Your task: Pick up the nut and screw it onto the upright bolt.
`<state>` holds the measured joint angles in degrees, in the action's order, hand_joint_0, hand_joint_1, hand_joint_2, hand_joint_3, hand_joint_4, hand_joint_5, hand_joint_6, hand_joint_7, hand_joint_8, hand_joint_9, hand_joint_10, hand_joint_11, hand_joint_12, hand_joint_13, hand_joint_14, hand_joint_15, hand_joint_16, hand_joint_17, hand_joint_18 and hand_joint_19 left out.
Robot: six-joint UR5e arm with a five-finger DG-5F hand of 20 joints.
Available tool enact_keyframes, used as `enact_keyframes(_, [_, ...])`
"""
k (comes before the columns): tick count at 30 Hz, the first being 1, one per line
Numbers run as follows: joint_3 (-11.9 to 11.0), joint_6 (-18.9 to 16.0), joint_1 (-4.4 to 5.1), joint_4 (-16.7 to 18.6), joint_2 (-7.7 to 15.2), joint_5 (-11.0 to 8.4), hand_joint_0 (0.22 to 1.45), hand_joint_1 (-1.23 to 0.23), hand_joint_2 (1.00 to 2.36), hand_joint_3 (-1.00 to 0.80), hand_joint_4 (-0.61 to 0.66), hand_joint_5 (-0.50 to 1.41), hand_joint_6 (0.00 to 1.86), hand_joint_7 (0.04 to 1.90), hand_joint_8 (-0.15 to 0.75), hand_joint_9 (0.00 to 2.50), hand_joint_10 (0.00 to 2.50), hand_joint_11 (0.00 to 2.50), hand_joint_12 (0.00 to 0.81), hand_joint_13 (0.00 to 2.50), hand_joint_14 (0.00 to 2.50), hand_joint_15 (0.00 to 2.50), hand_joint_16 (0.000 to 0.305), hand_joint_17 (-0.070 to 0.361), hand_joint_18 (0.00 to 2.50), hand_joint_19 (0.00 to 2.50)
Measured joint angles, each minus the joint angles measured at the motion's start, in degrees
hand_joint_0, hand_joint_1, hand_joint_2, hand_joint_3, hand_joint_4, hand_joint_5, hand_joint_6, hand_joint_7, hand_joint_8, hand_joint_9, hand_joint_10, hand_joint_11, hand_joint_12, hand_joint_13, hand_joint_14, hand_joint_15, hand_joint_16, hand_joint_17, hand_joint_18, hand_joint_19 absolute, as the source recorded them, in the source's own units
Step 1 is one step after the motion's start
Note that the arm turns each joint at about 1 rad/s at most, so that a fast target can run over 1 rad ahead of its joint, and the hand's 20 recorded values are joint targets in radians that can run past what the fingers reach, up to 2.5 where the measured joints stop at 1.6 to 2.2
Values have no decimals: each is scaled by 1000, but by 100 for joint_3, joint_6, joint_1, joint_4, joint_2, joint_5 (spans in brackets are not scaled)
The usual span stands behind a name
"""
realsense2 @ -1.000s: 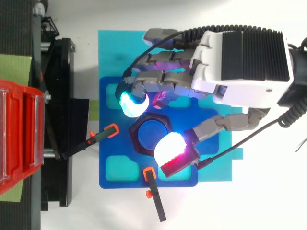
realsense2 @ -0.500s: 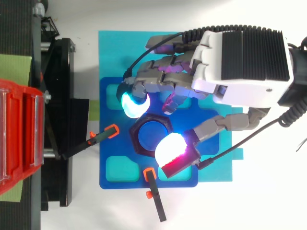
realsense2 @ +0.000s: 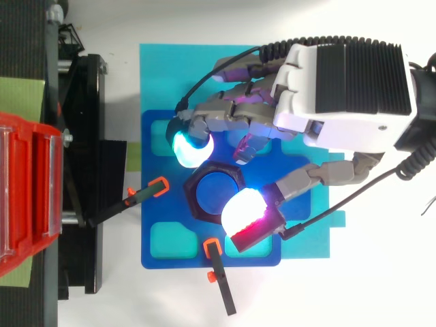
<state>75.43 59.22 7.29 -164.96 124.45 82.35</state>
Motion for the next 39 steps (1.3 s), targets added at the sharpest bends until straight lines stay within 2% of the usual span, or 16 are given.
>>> enact_keyframes(12, [8,2,-48,-2,0,75,508,-452,1000,-500,59,77,502,1391,222,1377,0,5,224,706,0,0,31,70,429,84])
enact_keyframes(16, [12,-4,-57,-2,0,93,492,-432,1000,-500,141,28,504,1192,223,1275,0,34,254,626,0,0,36,81,327,51])
enact_keyframes(19, [10,-18,-66,-8,0,96,484,-408,1000,-500,185,10,504,1130,223,1236,0,26,265,595,0,0,38,85,293,39])
enact_keyframes(24, [9,-30,-83,-8,-1,108,427,-299,1000,-500,260,-38,504,937,238,1132,0,0,304,511,0,0,46,104,205,23])
enact_keyframes(31, [7,-33,-107,-2,-14,173,344,-253,1000,-500,240,-122,502,731,273,928,0,0,368,377,0,0,58,131,81,0])
enact_keyframes(39, [-28,-29,-136,-3,-24,200,298,-304,1000,-500,184,-193,501,642,277,640,0,0,403,213,0,0,64,145,0,0])
